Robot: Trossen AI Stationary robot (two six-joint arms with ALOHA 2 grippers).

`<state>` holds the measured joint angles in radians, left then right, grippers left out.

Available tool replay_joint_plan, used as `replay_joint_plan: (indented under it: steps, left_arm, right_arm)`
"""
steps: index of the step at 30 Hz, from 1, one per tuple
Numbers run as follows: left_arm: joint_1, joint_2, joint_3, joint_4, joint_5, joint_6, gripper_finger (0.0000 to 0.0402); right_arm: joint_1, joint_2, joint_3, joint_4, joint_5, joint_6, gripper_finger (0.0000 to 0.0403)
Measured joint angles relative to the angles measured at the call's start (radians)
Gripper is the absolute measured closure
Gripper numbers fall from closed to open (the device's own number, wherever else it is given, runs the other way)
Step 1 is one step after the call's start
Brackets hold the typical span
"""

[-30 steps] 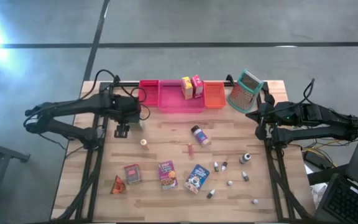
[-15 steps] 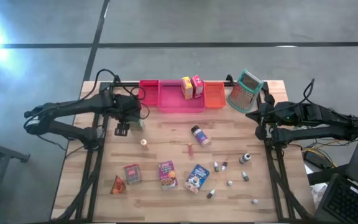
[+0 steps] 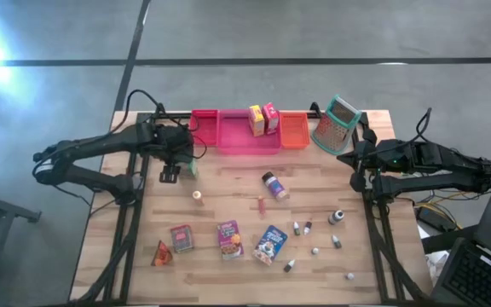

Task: Pick & Place Kitchen Items
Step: Put the green cereal box into the pink bin

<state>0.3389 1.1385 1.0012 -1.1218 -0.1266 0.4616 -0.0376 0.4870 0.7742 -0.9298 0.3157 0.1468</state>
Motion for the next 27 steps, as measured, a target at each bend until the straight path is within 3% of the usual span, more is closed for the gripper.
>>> replay_joint_plan:
  steps: [27]
  left_arm:
    - [0.007,0.156,-0.007,0.039,0.026,-0.028,0.0161]
  right_arm:
    - [0.000,0.000,0.000,0.000,0.000,0.001,0.0394]
